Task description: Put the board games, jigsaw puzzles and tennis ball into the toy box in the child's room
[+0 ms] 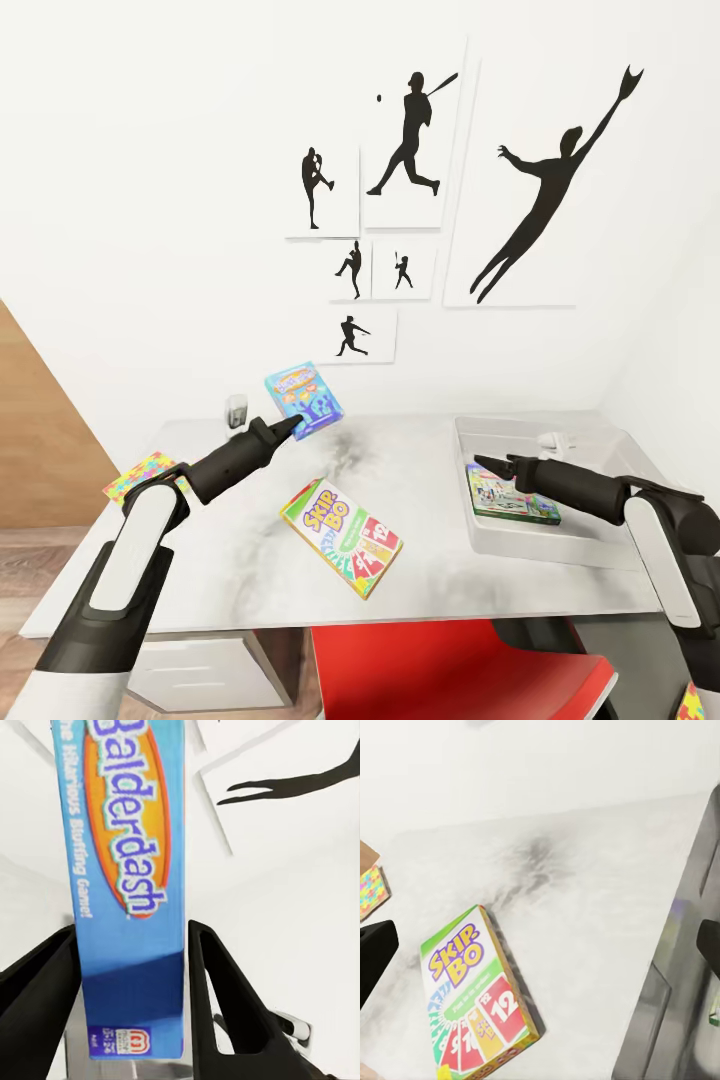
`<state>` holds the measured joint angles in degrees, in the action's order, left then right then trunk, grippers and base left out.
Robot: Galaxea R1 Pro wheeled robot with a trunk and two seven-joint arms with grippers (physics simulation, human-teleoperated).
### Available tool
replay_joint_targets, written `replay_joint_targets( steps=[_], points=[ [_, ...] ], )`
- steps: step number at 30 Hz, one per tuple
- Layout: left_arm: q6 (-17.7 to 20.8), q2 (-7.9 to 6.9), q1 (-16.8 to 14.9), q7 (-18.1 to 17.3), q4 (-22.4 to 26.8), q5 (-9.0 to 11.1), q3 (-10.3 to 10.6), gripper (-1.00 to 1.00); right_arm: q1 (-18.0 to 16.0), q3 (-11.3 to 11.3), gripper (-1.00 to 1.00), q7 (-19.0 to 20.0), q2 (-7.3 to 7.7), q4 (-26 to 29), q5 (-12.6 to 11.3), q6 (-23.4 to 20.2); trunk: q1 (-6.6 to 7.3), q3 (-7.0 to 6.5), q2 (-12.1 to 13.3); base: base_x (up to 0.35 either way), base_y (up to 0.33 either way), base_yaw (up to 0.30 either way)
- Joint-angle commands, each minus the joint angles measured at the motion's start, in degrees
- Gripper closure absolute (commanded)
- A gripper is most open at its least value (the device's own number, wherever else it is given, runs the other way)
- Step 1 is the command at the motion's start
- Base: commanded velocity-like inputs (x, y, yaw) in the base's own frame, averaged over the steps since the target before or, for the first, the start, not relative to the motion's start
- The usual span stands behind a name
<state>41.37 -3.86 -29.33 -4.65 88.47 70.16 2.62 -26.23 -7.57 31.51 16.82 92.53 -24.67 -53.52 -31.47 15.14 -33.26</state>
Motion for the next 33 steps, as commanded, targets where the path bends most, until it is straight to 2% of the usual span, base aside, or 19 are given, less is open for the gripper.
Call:
replay_joint_targets(
  steps=[1, 4, 5, 9, 13, 16, 17, 21, 22, 27, 33],
  points=[
    [0.68, 0.17, -1.11, 0.27, -0.01, -0.06, 0.19, 1.00, -0.06, -0.67, -1.00, 1.04, 0.19, 0.02, 0.15, -0.31, -0.02, 0.09, -0.08, 0.000, 0.000, 0.000],
    [2.27, 1.21, -3.88, 2.58, -0.23, -0.08, 0.85, 1.00, -0.02, -2.80, -1.00, 3.47, 0.58, 0.02, 0.15, -0.33, -0.02, 0.09, -0.08, 0.000, 0.000, 0.000],
    [2.27, 1.21, -3.88, 2.58, -0.23, -0.08, 0.85, 1.00, -0.02, -2.80, -1.00, 3.47, 0.58, 0.02, 0.15, -0.33, -0.02, 0.09, -0.08, 0.000, 0.000, 0.000],
    [3.60, 3.45, -6.18, 6.18, -0.59, -0.08, 1.38, 1.00, 0.03, -4.94, -1.00, 5.59, 0.83, 0.02, 0.15, -0.34, -0.02, 0.09, -0.08, 0.000, 0.000, 0.000],
    [4.18, 5.01, -7.17, 7.71, -0.80, -0.10, 1.82, 1.00, 0.07, -5.71, -1.00, 6.31, 0.91, 0.02, 0.15, -0.35, -0.02, 0.09, -0.08, 0.000, 0.000, 0.000],
    [4.59, 6.29, -7.79, 8.52, -0.99, -0.10, 3.10, 1.00, 0.10, -6.14, -1.00, 6.73, 0.96, 0.02, 0.15, -0.35, -0.02, 0.09, -0.08, 0.000, 0.000, 0.000],
    [4.59, 6.29, -7.79, 8.52, -0.99, -0.10, 3.10, 1.00, 0.10, -6.14, -1.00, 6.73, 0.96, 0.02, 0.15, -0.35, -0.02, 0.09, -0.08, 0.000, 0.000, 0.000],
    [4.87, 7.55, -8.81, 9.06, -2.39, 0.00, 5.45, 1.00, 0.05, -7.59, -1.00, 7.12, 1.13, 0.02, 0.15, -0.38, -0.02, 0.09, -0.08, 0.000, 0.000, 0.000],
    [4.87, 7.55, -8.81, 9.06, -2.39, 0.00, 5.45, 1.00, 0.05, -7.59, -1.00, 7.12, 1.13, 0.02, 0.15, -0.38, -0.02, 0.09, -0.08, 0.000, 0.000, 0.000],
    [4.93, 8.90, -10.18, 9.50, -4.70, 0.22, 6.45, 1.00, 0.10, -10.34, -1.00, 8.91, 1.35, 0.02, 0.15, -0.68, -0.02, 0.09, -0.08, 0.000, 0.000, -0.034],
    [4.68, 9.34, -11.34, 9.59, -9.03, 0.48, 6.94, 1.00, -0.04, -11.64, -1.00, 10.64, 1.45, 0.01, 0.15, -3.51, -0.02, 0.07, -0.08, 0.000, 0.000, -0.191]
  ],
)
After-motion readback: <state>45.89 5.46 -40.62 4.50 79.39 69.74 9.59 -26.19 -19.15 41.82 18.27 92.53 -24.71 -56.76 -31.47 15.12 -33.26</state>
